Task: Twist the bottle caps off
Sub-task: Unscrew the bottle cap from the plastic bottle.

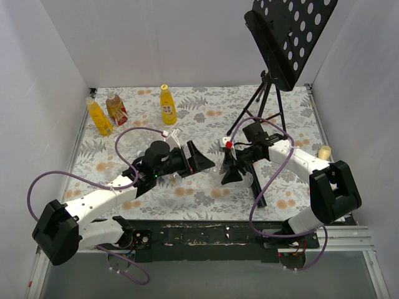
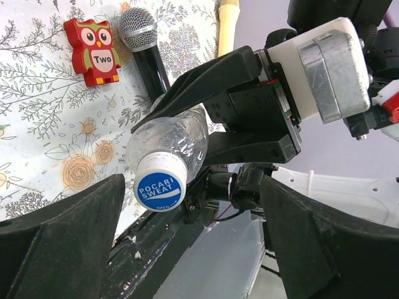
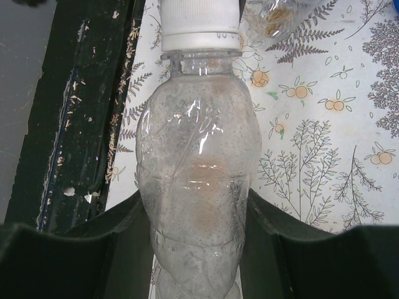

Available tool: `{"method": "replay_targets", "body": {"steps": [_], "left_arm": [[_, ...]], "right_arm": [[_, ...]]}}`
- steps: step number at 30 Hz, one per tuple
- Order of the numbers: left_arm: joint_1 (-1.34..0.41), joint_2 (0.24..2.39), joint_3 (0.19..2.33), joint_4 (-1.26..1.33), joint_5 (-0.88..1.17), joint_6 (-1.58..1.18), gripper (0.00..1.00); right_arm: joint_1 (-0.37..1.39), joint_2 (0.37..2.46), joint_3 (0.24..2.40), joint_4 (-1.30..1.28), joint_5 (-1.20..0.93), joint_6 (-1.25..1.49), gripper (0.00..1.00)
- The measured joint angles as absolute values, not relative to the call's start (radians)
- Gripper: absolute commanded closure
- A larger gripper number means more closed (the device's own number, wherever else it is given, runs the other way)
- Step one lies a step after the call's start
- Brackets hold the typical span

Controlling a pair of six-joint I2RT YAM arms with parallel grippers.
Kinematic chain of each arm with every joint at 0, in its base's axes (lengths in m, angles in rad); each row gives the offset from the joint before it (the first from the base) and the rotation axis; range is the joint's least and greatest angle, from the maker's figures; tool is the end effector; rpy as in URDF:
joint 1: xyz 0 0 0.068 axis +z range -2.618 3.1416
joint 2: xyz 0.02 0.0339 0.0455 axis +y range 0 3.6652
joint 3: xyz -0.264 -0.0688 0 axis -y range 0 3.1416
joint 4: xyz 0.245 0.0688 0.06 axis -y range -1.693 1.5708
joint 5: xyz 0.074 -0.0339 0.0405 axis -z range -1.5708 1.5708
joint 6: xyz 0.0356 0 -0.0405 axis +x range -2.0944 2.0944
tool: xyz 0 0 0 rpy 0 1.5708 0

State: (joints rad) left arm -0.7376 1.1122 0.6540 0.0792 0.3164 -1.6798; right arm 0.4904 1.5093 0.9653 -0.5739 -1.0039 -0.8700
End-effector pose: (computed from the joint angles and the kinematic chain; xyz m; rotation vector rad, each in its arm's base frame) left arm 0.1773 -0.1760 0.2558 -0.8768 2.3060 -1.6940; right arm 0.2375 0.1608 0.2178 -1.6643 1.5972 1.1340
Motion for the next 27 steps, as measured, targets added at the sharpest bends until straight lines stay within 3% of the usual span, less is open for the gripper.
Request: {"method": "replay_targets", "body": {"steps": [6,19,23,25,27], "left_arm": [[-0.742,1.128,0.657,0.075,0.3,-1.669,0.34],[-0.742,1.14,0.657,0.067,0.276,-1.655,0.6],[-0.741,1.147,0.657,0.06,0.277,-1.638,0.79],[-0.74,1.148,0.657,0.064,0.282,-1.625,0.96],[-0.737,1.148,0.645,0.1,0.302,-1.597,1.0]], "right_arm": [[0.49,1.509,0.965,-0.574,-1.004,-0.87,0.91],[0.49,1.509,0.965,-0.575,-1.004,-0.87,0.91],[0.49,1.509,0.965,-0.576,-1.005,-0.87,0.91],[0.488,1.509,0.965,-0.576,-1.004,-0.871,0.91],[0.487,1.509,0.965,-0.576,-1.008,-0.874,0.91]]}}
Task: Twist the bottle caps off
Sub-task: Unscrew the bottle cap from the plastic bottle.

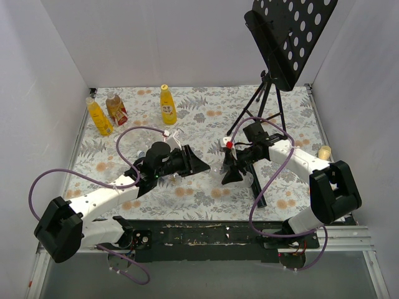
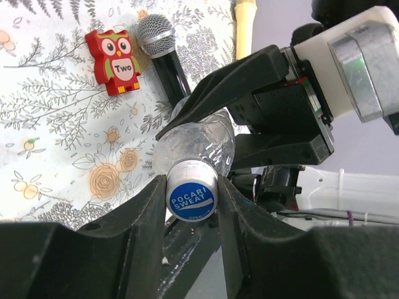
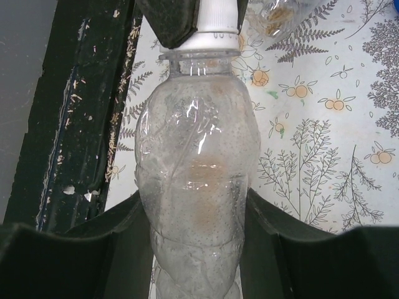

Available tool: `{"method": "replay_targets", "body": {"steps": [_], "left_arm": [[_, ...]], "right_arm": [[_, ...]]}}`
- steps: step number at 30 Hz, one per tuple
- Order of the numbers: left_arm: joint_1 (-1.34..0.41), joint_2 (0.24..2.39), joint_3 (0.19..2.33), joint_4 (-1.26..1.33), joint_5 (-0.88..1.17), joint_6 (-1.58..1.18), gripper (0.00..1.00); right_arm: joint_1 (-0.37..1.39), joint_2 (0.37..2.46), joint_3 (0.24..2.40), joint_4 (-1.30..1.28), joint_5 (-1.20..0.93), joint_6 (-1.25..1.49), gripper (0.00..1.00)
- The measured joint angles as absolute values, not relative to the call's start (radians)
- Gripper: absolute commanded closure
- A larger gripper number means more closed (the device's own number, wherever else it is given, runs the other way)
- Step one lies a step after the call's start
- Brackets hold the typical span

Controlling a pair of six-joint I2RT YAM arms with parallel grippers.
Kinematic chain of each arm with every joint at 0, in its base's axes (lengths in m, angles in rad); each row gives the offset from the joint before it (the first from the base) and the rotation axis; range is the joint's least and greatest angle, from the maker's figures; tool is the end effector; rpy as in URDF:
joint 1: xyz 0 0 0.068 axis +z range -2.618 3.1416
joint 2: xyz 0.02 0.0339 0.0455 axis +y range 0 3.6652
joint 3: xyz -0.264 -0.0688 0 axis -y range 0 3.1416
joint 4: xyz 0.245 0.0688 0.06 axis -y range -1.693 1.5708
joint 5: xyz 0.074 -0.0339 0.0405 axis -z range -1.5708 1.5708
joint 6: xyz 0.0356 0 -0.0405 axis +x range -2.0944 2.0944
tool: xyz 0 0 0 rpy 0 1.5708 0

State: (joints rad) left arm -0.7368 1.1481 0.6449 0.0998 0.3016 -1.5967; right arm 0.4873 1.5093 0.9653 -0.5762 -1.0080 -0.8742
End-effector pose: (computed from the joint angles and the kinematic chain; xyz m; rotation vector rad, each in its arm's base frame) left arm 0.1815 -0.1789 0.2463 -0.7945 2.3201 -1.6276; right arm 0.2377 0.1600 0.2178 -1.6631 1.5944 1.1363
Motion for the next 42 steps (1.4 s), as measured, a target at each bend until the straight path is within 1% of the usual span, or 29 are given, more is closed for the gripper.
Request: {"method": "replay_targets", "body": {"steps": [3,6,8,12,16,19,22,23,24,26,28,29,30,34,38,39,42], "left_arm": [[-0.73,1.145,0.616,0.159,0.346,-1.521,1.0],[-0.725,1.129,0.623,0.137,0.414,-1.327,1.0],[-0.723,1.129,0.664,0.063,0.469,-1.162,1.0],[-0.723,1.147,0.787,-0.152,0.591,-0.746,1.0],[-0.723,1.161,0.823,-0.244,0.661,-0.431,1.0],[-0.722,1.2,0.847,-0.271,0.686,-0.326,1.0],[-0.72,1.241,0.858,-0.262,0.698,-0.315,1.0],[-0.718,1.243,0.857,-0.255,0.7,-0.325,0.88],[-0.717,1.238,0.851,-0.243,0.701,-0.345,0.64],[-0.715,1.21,0.815,-0.195,0.7,-0.393,0.34],[-0.715,1.158,0.756,-0.127,0.701,-0.464,0.13],[-0.716,1.121,0.724,-0.094,0.7,-0.509,0.04],[-0.717,1.079,0.691,-0.061,0.694,-0.56,0.02],[-0.714,0.909,0.572,0.071,0.618,-0.84,0.02],[-0.712,0.866,0.535,0.117,0.473,-1.158,0.02],[-0.711,0.879,0.535,0.121,0.449,-1.23,0.07],[-0.705,0.946,0.542,0.112,0.418,-1.403,0.34]], "right_arm": [[0.487,1.509,0.965,-0.581,-1.005,-0.889,0.91],[0.49,1.509,0.964,-0.585,-1.017,-0.9,0.91],[0.493,1.509,0.962,-0.589,-1.029,-0.907,0.91],[0.494,1.507,0.959,-0.601,-1.082,-0.93,0.91],[0.498,1.506,0.958,-0.623,-1.098,-0.947,0.91],[0.497,1.506,0.953,-0.641,-1.083,-0.949,0.91],[0.485,1.508,0.952,-0.657,-1.06,-0.95,0.91],[0.485,1.508,0.952,-0.659,-1.059,-0.95,0.91],[0.485,1.508,0.952,-0.659,-1.061,-0.95,0.91],[0.485,1.508,0.952,-0.658,-1.072,-0.95,0.91],[0.488,1.508,0.952,-0.652,-1.072,-0.947,0.91],[0.492,1.509,0.952,-0.649,-1.071,-0.946,0.91],[0.493,1.509,0.952,-0.649,-1.071,-0.945,0.91],[0.493,1.512,0.952,-0.648,-1.068,-0.945,0.91],[0.493,1.514,0.952,-0.648,-1.068,-0.945,0.91],[0.493,1.514,0.952,-0.648,-1.068,-0.945,0.91],[0.493,1.518,0.952,-0.648,-1.069,-0.945,0.91]]}}
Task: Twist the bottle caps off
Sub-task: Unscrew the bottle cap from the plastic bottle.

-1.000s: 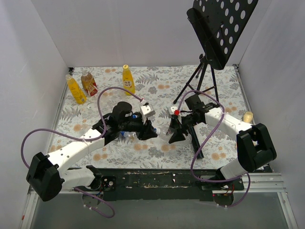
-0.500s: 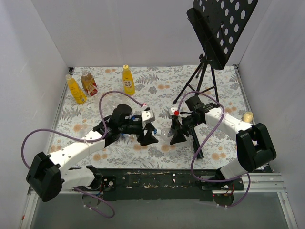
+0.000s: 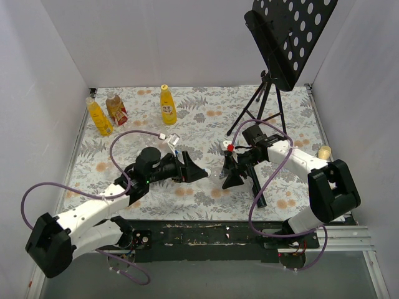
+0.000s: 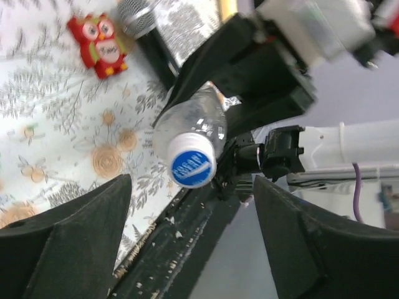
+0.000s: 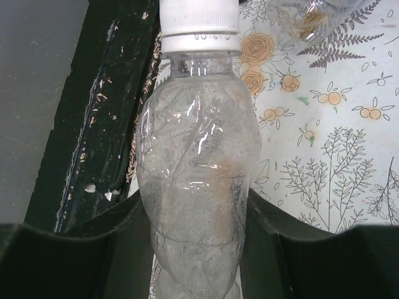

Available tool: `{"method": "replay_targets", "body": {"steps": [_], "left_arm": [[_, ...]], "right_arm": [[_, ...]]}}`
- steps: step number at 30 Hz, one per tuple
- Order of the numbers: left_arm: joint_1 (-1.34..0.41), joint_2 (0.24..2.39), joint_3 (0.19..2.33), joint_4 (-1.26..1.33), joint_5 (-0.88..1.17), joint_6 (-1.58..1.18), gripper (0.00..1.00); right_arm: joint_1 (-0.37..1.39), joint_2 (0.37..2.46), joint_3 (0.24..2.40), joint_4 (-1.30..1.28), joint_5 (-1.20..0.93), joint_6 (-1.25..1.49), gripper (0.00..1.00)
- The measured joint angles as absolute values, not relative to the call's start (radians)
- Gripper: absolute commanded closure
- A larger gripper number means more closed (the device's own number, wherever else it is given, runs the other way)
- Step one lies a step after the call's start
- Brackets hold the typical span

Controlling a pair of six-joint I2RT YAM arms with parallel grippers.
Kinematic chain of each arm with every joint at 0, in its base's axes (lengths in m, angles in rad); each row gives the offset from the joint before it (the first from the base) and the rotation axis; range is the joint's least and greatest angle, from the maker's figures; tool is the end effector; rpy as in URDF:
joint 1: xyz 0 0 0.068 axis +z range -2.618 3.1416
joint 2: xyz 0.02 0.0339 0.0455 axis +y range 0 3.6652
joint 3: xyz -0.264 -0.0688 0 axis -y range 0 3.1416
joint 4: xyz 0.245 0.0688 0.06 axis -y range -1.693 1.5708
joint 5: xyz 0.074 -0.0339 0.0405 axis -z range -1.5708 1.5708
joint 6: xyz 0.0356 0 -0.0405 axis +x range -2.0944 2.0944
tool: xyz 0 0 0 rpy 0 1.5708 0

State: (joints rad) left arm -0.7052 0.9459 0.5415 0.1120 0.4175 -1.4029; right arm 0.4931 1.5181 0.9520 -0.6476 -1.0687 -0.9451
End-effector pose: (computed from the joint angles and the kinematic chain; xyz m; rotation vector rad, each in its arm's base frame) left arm 0.1554 -0.1513 0.2557 -0.4388 2.2491 -1.6998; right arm 0.2292 0.1586 0.2110 -1.6944 1.5636 1.2295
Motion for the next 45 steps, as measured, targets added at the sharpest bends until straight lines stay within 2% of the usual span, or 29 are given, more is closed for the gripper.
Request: {"method": "replay_targets", "body": {"steps": [1,4,10,19,23,26,37,45], "left_arm": [[-0.705,0.986,0.554,0.095,0.414,-1.459,0.39],[-0.705,1.067,0.583,0.061,0.403,-1.548,0.44],[-0.705,1.099,0.649,0.002,0.382,-1.605,0.47],[-0.705,1.157,0.675,-0.001,0.41,-1.612,0.59],[-0.705,1.171,0.678,0.0,0.435,-1.612,0.76],[-0.704,1.173,0.682,0.0,0.443,-1.605,1.0],[-0.693,1.187,0.678,0.039,0.496,-1.55,1.0],[-0.71,1.068,0.678,0.011,0.543,-1.097,1.0]], "right_arm": [[0.493,1.52,0.952,-0.647,-1.068,-0.944,0.91],[0.493,1.525,0.952,-0.647,-1.068,-0.943,0.91],[0.493,1.526,0.952,-0.646,-1.068,-0.941,0.91],[0.493,1.526,0.952,-0.644,-1.067,-0.938,0.91],[0.493,1.527,0.952,-0.64,-1.056,-0.934,0.91],[0.493,1.527,0.952,-0.638,-1.054,-0.931,0.91],[0.493,1.527,0.952,-0.64,-1.055,-0.932,0.91],[0.51,1.525,0.954,-0.61,-1.127,-0.942,0.91]]}}
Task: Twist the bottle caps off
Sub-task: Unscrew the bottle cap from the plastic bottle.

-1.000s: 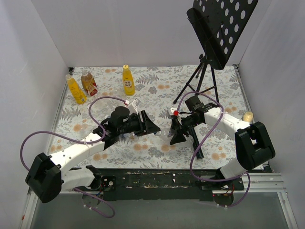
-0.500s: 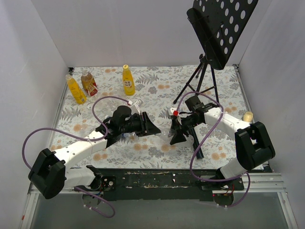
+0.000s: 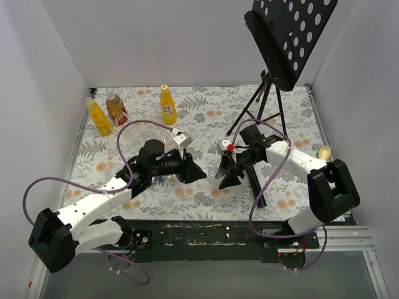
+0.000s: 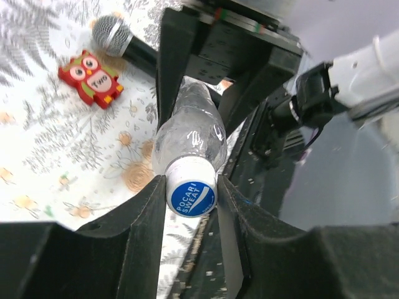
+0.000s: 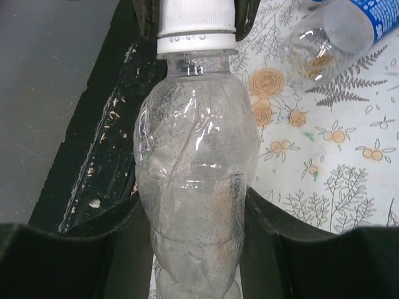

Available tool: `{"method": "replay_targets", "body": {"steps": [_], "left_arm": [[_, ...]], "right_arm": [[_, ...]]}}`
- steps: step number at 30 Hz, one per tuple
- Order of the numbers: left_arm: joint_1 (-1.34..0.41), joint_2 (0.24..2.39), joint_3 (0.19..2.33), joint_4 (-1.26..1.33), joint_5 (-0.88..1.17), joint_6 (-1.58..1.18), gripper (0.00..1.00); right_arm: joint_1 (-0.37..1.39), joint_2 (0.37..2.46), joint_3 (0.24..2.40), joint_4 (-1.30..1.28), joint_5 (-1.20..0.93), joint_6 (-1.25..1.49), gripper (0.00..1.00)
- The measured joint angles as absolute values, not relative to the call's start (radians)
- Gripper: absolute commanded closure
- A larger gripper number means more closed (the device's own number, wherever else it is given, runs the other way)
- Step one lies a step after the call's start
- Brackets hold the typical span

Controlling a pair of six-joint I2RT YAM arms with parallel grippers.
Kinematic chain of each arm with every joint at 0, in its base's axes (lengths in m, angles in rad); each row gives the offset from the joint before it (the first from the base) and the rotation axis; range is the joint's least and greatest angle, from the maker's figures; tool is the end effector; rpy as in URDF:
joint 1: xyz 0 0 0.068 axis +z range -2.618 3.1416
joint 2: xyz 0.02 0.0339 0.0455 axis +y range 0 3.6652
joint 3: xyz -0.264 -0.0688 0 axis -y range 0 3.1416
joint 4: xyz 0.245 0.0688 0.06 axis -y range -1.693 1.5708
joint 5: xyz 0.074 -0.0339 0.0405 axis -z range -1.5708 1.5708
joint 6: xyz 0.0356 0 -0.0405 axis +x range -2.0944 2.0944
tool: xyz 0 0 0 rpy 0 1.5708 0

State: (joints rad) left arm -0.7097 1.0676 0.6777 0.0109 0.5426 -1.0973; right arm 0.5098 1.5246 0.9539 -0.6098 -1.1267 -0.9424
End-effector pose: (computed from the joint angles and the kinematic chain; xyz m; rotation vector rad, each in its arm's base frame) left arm 0.1695 -0.1698 0.2685 -0.0171 2.3177 -1.6053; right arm 0.2290 0.1649 0.2128 -1.6906 1.4842 1.2824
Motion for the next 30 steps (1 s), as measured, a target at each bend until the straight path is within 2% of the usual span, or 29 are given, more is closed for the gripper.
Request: {"method": "replay_targets", "body": {"steps": [14,15,17,18,23,30], "left_arm": [[-0.728,1.058,0.72,-0.119,0.674,-0.176,1.0],[-0.728,1.063,0.723,-0.121,0.675,-0.149,0.92],[-0.729,1.066,0.722,-0.11,0.673,-0.146,0.57],[-0.729,1.065,0.718,-0.092,0.67,-0.17,0.45],[-0.73,1.009,0.691,0.04,0.636,-0.381,0.04],[-0.731,0.848,0.683,0.066,0.41,-0.944,0.02]], "right_arm": [[0.517,1.524,0.958,-0.595,-1.128,-0.949,0.91],[0.515,1.524,0.958,-0.595,-1.125,-0.949,0.91],[0.511,1.524,0.958,-0.594,-1.124,-0.949,0.91],[0.508,1.524,0.959,-0.594,-1.127,-0.949,0.91],[0.5,1.529,0.959,-0.602,-1.081,-0.934,0.91],[0.498,1.529,0.959,-0.604,-1.06,-0.928,0.91]]}}
